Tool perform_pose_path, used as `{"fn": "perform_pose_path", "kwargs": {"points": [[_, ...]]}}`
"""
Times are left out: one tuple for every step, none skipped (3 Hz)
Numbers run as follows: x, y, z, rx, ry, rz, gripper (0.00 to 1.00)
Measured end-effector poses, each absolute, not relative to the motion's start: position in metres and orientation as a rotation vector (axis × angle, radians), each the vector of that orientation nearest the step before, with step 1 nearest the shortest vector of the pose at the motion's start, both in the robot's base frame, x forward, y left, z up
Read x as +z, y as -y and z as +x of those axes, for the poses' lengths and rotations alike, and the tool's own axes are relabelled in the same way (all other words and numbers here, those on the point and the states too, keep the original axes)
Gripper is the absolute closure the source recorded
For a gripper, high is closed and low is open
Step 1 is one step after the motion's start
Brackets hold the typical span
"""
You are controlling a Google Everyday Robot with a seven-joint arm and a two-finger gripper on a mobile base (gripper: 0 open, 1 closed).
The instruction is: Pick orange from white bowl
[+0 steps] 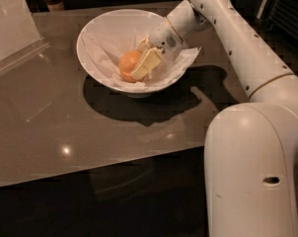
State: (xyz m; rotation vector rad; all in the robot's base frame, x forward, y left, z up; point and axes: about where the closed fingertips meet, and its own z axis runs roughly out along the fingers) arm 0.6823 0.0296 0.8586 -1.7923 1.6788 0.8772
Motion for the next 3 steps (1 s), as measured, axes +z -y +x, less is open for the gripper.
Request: {"fn": "perform_pose_path", "kwargs": {"points": [[0.865, -0.025, 0.680, 0.859, -1.678, -1.788, 1.00], [0.884, -0.011, 0.670, 0.784, -1.685, -1.785, 1.00], [0.887, -0.009, 0.668, 0.786, -1.681, -1.785, 1.00]]}}
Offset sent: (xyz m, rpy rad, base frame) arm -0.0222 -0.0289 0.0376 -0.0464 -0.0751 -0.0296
